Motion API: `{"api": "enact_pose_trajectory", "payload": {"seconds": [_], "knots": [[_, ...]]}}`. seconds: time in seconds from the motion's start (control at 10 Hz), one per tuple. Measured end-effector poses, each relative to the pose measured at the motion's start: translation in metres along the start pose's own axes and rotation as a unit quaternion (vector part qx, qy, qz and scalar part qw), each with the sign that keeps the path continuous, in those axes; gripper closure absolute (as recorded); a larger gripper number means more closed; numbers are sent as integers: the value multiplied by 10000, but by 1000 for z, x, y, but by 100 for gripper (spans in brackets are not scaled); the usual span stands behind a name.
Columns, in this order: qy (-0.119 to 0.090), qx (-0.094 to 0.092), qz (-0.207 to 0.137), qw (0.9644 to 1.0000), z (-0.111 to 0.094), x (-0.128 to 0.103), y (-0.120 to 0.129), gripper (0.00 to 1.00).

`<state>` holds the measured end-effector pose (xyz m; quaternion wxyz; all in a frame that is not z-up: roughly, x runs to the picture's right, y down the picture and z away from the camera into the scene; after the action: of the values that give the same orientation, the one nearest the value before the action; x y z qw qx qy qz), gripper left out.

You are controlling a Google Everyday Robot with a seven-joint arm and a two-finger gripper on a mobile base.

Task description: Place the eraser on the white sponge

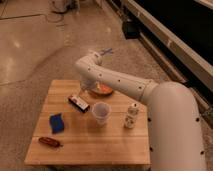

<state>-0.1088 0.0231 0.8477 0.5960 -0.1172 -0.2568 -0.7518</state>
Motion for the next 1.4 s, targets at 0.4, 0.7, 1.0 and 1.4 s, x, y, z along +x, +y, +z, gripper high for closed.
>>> {"api": "enact_pose_trajectory", "payload": {"seconds": [0.4, 0.7, 1.0, 1.4], "knots": [[-201, 126, -474, 9986, 28, 0, -38, 20], [-370, -10, -730, 9966, 53, 3, -50, 20], [-593, -89, -948, 9937, 85, 6, -64, 20], [-718, -101, -1014, 9922, 115, 14, -69, 27]]}}
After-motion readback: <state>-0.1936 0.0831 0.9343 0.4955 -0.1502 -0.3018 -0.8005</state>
